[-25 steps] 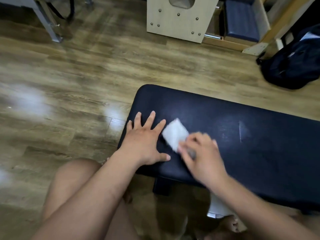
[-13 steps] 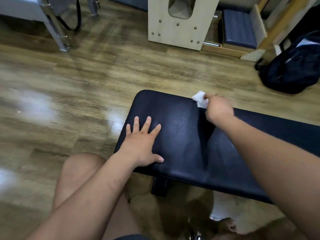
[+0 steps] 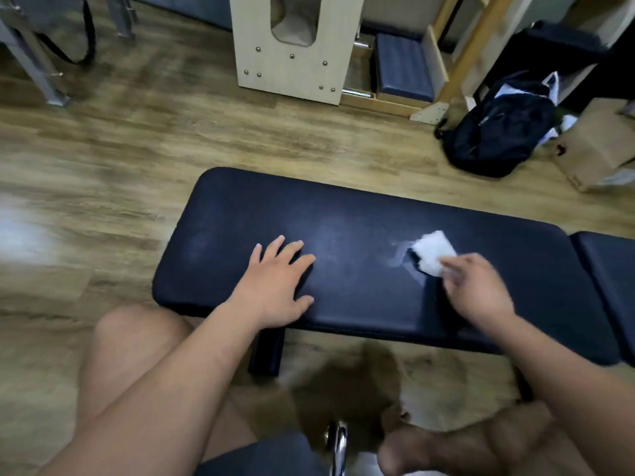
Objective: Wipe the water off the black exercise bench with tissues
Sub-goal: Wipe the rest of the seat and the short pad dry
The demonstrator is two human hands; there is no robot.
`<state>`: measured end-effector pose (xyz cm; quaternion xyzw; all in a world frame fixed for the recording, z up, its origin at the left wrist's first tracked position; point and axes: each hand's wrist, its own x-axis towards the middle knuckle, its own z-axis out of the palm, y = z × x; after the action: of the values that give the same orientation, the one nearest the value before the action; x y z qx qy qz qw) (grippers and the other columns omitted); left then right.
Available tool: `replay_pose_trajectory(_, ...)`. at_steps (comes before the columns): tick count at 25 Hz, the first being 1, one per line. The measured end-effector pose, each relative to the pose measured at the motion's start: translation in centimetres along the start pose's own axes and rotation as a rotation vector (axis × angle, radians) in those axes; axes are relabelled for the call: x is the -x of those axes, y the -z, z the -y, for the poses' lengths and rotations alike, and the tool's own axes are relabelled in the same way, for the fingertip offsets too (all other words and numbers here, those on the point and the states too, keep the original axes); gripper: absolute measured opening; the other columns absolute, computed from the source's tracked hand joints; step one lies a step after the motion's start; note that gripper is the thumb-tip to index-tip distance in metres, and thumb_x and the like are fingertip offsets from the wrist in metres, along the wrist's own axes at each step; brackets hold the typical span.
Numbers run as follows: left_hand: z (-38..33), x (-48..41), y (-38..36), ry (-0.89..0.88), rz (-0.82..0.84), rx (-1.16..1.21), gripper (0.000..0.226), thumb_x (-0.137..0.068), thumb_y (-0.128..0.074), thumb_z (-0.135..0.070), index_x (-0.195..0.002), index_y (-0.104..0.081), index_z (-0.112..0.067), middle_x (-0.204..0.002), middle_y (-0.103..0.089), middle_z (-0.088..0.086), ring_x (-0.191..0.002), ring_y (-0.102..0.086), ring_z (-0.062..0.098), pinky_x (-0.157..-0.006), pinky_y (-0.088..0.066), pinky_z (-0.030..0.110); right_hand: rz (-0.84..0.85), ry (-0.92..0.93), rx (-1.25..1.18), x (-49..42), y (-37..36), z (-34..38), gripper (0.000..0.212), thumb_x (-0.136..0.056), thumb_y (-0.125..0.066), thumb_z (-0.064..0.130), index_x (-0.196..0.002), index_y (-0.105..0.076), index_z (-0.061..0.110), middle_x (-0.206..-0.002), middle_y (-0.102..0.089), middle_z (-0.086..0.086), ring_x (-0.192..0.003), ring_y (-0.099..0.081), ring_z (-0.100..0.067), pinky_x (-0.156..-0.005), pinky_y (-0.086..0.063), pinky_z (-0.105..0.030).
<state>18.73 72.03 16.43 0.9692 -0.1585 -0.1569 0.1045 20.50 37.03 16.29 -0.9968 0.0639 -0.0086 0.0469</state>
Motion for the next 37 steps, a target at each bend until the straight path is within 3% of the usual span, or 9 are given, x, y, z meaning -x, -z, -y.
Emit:
replay_pose_trajectory(3, -2.6, 0.5, -1.0, -0.033, -0.027, -0.048, 0.071, -0.093, -0.048, -0.059, -0.153, -0.025, -0.03, -0.166, -0.009, -0.001, -0.154, 0.0, 0.027, -0.124, -0.006, 0.051, -0.02, -0.356, -0.031, 0.2, 0.7, -6.0, 0.037, -0.087, -0.044, 0.02, -0.119, -0.062, 0.019, -0.116, -0.053, -0.02, -0.102, -0.052, -0.043, -0.083, -0.049, -0.043)
replay_pose_trajectory(5, -4.8, 0.1, -1.7, -0.043, -0.036, -0.06, 0.071, -0.093, -0.042, -0.064, -0.153, -0.026, -0.03, -0.166, -0.01, -0.001, -0.154, -0.001, 0.027, -0.123, -0.007, 0.05, -0.069, -0.38, -0.004, 2.4, 0.1, -3.5, 0.034, -0.089, -0.041, 0.025, -0.112, -0.063, 0.014, -0.113, -0.053, -0.021, -0.1, -0.051, -0.042, -0.083, -0.047, -0.043)
replay_pose_trajectory(12, -11.3, -0.4, -4.4, -0.06, -0.237, 0.079, 0.075, -0.087, -0.026, -0.062, -0.149, -0.043, -0.022, -0.16, -0.034, 0.005, -0.149, -0.028, 0.028, -0.12, -0.023, 0.046, -0.029, 0.423, -0.142, 8.3, -1.5, 5.6, 0.022, -0.077, -0.062, 0.031, -0.098, -0.069, 0.027, -0.092, -0.061, 0.001, -0.082, -0.06, -0.025, -0.069, -0.044, -0.037)
replay_pose_trajectory(17, -13.6, -1.3, -5.7, 0.13, -0.073, -0.086, 0.08, -0.087, -0.012, -0.058, -0.16, -0.008, -0.025, -0.168, -0.002, 0.01, -0.154, 0.005, 0.035, -0.124, -0.001, 0.052, -0.045, -0.13, 0.004, 4.7, 0.8, -13.4, 0.023, -0.091, -0.052, 0.039, -0.106, -0.067, 0.03, -0.108, -0.061, -0.003, -0.099, -0.06, -0.029, -0.079, -0.046, -0.041)
replay_pose_trajectory(21, -14.7, -2.3, -4.5, 0.176, -0.024, -0.134, 0.084, -0.085, -0.024, -0.058, -0.158, 0.007, -0.031, -0.164, -0.015, 0.014, -0.15, -0.008, 0.041, -0.12, -0.015, 0.055, 0.0, -0.52, -0.023, 3.9, 3.7, -21.2, 0.028, -0.093, -0.049, 0.032, -0.106, -0.069, 0.019, -0.108, -0.057, -0.017, -0.097, -0.059, -0.04, -0.084, -0.051, -0.045)
replay_pose_trajectory(24, -16.0, -4.0, -2.9, 0.214, 0.031, -0.182, 0.105, -0.081, -0.043, -0.076, -0.156, 0.014, -0.029, -0.15, -0.035, 0.013, -0.136, -0.032, 0.041, -0.106, -0.036, 0.048, -0.149, -0.361, -0.036, 5.6, 1.3, -12.5, 0.02, -0.085, -0.053, 0.023, -0.09, -0.071, 0.015, -0.097, -0.061, -0.013, -0.088, -0.055, -0.037, -0.074, -0.049, -0.04)
replay_pose_trajectory(28, -18.1, -5.3, -2.5, 0.297, 0.189, -0.295, 0.121, -0.071, -0.051, -0.084, -0.157, -0.001, -0.016, -0.158, -0.022, 0.023, -0.139, -0.026, 0.05, -0.111, -0.033, 0.055, -0.04, 0.13, -0.203, 7.9, -0.7, 1.8, 0.011, -0.074, -0.06, 0.025, -0.081, -0.069, 0.024, -0.093, -0.062, 0.001, -0.084, -0.055, -0.028, -0.067, -0.039, -0.034)
replay_pose_trajectory(31, -18.1, -5.0, -2.7, 0.331, 0.203, -0.316, 0.124, -0.071, -0.05, -0.088, -0.157, 0.003, -0.016, -0.161, -0.014, 0.024, -0.144, -0.018, 0.051, -0.115, -0.024, 0.06, -0.051, 0.321, -0.171, 6.5, -0.3, -1.2, 0.011, -0.078, -0.061, 0.029, -0.082, -0.071, 0.027, -0.097, -0.064, 0.005, -0.089, -0.057, -0.025, -0.07, -0.039, -0.036)
replay_pose_trajectory(37, -18.5, -5.4, -2.6, 0.326, 0.182, -0.306, 0.131, -0.067, -0.055, -0.089, -0.158, -0.002, -0.012, -0.158, -0.016, 0.027, -0.142, -0.021, 0.055, -0.116, -0.016, 0.063, -0.022, -0.437, -0.038, 0.8, 3.4, -22.3, 0.025, -0.088, -0.055, 0.028, -0.102, -0.073, 0.019, -0.109, -0.066, -0.015, -0.098, -0.06, -0.041, -0.083, -0.053, -0.048)
